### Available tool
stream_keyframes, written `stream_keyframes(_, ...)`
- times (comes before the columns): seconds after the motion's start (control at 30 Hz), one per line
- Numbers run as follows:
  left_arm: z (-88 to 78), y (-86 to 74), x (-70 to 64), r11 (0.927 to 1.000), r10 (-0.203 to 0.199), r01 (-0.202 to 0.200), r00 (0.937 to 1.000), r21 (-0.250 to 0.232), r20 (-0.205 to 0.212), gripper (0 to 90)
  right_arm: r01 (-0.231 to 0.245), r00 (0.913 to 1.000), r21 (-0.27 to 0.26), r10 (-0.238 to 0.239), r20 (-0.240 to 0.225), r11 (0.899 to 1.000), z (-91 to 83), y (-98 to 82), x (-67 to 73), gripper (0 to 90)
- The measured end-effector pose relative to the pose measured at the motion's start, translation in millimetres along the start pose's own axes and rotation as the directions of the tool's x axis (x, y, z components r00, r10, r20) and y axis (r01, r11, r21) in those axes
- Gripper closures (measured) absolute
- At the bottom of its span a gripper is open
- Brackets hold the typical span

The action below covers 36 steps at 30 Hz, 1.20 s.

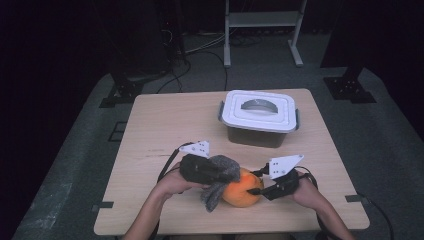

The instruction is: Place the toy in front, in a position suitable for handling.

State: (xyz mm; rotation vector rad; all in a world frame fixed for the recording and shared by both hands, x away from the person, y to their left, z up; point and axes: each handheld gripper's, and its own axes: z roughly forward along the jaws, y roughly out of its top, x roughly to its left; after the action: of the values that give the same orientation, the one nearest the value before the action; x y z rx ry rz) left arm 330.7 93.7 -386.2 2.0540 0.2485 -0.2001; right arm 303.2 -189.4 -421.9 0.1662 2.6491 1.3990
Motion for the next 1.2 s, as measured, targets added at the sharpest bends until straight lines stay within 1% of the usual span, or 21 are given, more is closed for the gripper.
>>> stream_keyframes(0.03,1.1,1.4,-0.5,1.0,-0.003,0.003,1.0,-0.006,0.002,74.3,0.009,1.0,0.006,-0.009,0.004,1.0,0.3,1.8,1.6,48.1)
stream_keyframes(0.13,3.8,8.1,-1.9,0.9998,0.009,-0.009,0.9998,-0.016,0.016,74.3,0.025,0.9995,0.003,-0.025,0.018,1.0,1.0,4.8,5.6,49.2)
stream_keyframes(0.2,7.4,12.9,-3.7,0.9997,0.016,-0.016,0.9997,-0.021,0.021,74.3,0.039,0.9991,0.0,-0.039,0.016,0.999,2.3,6.4,6.9,49.3)
stream_keyframes(0.23,8.7,14.4,-3.7,0.9996,0.022,-0.022,0.9995,-0.018,0.021,74.3,0.046,0.9988,0.0,-0.046,0.014,0.999,3.3,7.4,7.8,49.3)
stream_keyframes(0.3,10.0,15.6,-2.4,0.9997,0.023,-0.022,0.9995,-0.012,0.022,74.3,0.049,0.9987,0.002,-0.049,0.015,0.999,3.5,7.3,7.5,49.3)
stream_keyframes(0.37,8.4,14.3,-1.0,0.9997,0.021,-0.021,0.9996,-0.013,0.018,74.3,0.042,0.9991,-0.008,-0.042,0.012,0.999,1.5,3.5,5.3,49.5)
stream_keyframes(0.47,1.9,9.9,1.6,0.9998,0.004,-0.004,1.0,-0.019,0.002,74.2,0.033,0.9995,-0.02,-0.032,0.006,0.999,-1.6,-2.6,0.4,50.0)
stream_keyframes(0.53,-2.6,6.7,2.5,0.9995,-0.008,0.008,0.9999,-0.03,-0.006,74.2,0.006,1.0,-0.028,-0.006,0.001,1.0,-5.4,-7.5,-5.0,49.9)
stream_keyframes(0.6,-4.6,4.4,2.7,0.9988,-0.02,0.019,0.9998,-0.046,-0.002,74.2,-0.023,0.9997,-0.039,0.022,-0.008,0.999,-9.4,-12.5,-11.2,49.1)
stream_keyframes(0.67,-0.6,4.4,1.5,0.999,-0.018,0.018,0.9998,-0.041,-0.004,74.2,-0.057,0.9981,-0.039,0.056,-0.024,0.998,-10.8,-14.1,-13.9,44.6)
stream_keyframes(0.7,1.3,4.8,1.3,0.9991,-0.019,0.019,0.9998,-0.039,-0.008,74.2,-0.076,0.9969,-0.033,0.075,-0.021,0.997,-10.2,-12.6,-14.2,38.7)
stream_keyframes(0.77,4.8,6.1,3.0,0.9987,-0.026,0.025,0.9995,-0.045,-0.019,73.8,-0.102,0.9948,-0.014,0.102,-0.003,0.995,-9.9,-8.2,-13.5,32.1)
stream_keyframes(0.8,5.3,7.0,4.0,0.9984,-0.027,0.026,0.9994,-0.05,-0.02,73.9,-0.102,0.9947,-0.001,0.102,0.016,0.995,-11.4,-5.2,-12.4,29.8)
stream_keyframes(0.87,6.8,9.2,4.9,0.9982,-0.029,0.028,0.9993,-0.054,-0.022,73.9,-0.104,0.9942,0.003,0.103,0.028,0.995,-16.3,-1.7,-11.5,27.6)
stream_keyframes(0.97,10.7,13.3,4.7,0.9981,-0.027,0.026,0.9995,-0.056,-0.019,73.9,-0.126,0.9914,-0.026,0.127,0.032,0.992,-25.8,4.1,-10.0,25.8)
stream_keyframes(1.03,14.8,17.8,4.8,0.9983,-0.021,0.02,0.9996,-0.056,-0.018,73.9,-0.133,0.9906,-0.036,0.134,0.027,0.99,-28.6,9.9,-9.2,24.2)
stream_keyframes(1.07,16.7,19.6,4.6,0.9982,-0.023,0.022,0.9996,-0.056,-0.018,73.9,-0.131,0.991,-0.033,0.132,0.023,0.991,-27.6,13.9,-8.0,23.9)
stream_keyframes(1.1,18.0,20.9,4.7,0.9984,-0.02,0.019,0.9996,-0.054,-0.018,73.9,-0.119,0.9924,-0.029,0.12,0.025,0.992,-25.4,16.7,-6.9,22.7)
stream_keyframes(1.2,22.4,24.9,3.6,0.9989,-0.013,0.012,0.9998,-0.046,-0.016,73.8,-0.108,0.9933,0.005,0.108,0.043,0.994,-16.9,21.7,-4.4,18.8)
